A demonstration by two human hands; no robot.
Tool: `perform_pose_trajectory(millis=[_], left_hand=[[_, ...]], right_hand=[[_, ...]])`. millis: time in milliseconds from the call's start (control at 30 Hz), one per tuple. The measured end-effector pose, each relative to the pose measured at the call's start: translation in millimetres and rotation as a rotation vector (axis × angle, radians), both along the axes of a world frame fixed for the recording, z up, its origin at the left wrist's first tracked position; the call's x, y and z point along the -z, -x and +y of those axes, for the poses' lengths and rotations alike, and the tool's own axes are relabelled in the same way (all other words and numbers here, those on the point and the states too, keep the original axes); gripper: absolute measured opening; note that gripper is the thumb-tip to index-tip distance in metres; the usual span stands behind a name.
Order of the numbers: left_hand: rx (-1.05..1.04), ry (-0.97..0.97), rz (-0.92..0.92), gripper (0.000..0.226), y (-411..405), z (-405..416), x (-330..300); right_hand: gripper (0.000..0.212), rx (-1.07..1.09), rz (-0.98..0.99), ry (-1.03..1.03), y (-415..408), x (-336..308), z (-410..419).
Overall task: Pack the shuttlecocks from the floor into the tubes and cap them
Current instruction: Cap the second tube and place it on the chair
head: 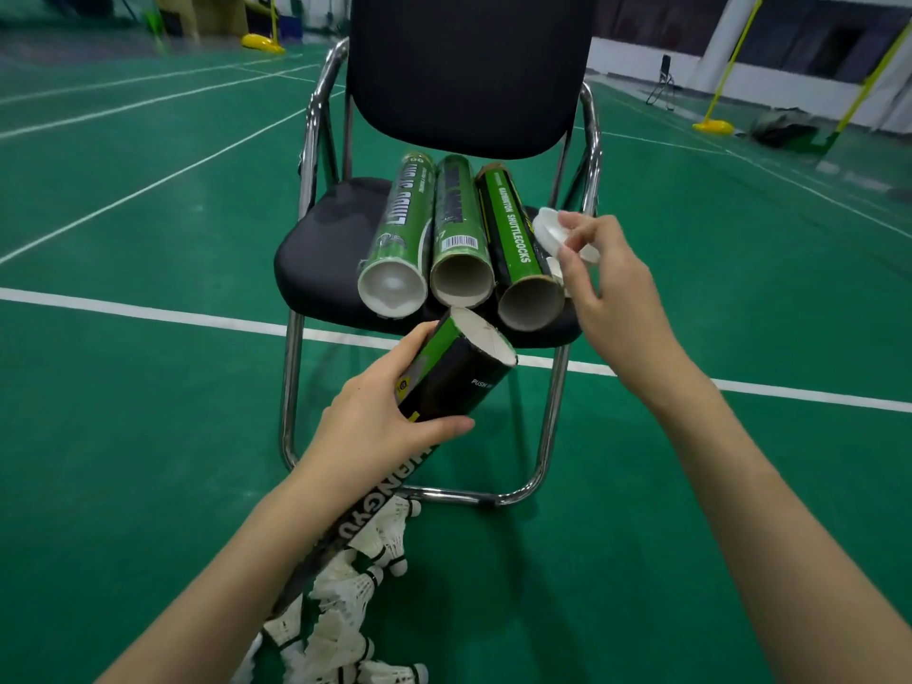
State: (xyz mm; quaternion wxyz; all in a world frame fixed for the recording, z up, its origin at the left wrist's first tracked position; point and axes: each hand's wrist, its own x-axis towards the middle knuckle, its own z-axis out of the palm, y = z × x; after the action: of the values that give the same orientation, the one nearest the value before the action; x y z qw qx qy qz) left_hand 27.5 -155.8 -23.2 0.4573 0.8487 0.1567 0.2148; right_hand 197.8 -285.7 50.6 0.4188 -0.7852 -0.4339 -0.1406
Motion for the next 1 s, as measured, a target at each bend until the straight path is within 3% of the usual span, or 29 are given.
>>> perform_pose_trajectory(millis=[233, 467, 700, 867, 1000], left_hand=[[-0.014, 0.097, -0.074, 0.083, 14, 2, -12], [-0.012, 0.084, -0.099, 0.077, 38, -1, -19], [-0.019, 0.108, -0.082, 0.084, 55, -8, -19], [-0.021, 0.087, -0.093, 0.074, 58, -13, -26], [-0.005, 0.105, -0.060, 0.071, 62, -17, -28]], right_hand=[[0.007, -0.240, 0.107, 0.019, 71, 12, 6], [0.009, -0.324, 0.152, 0.009, 101, 13, 3], [0.007, -0.389, 0.256, 0.029, 124, 14, -1], [0.055, -0.373, 0.195, 0.051, 127, 17, -5], [0.061, -0.352, 0.132, 0.076, 125, 19, -7]])
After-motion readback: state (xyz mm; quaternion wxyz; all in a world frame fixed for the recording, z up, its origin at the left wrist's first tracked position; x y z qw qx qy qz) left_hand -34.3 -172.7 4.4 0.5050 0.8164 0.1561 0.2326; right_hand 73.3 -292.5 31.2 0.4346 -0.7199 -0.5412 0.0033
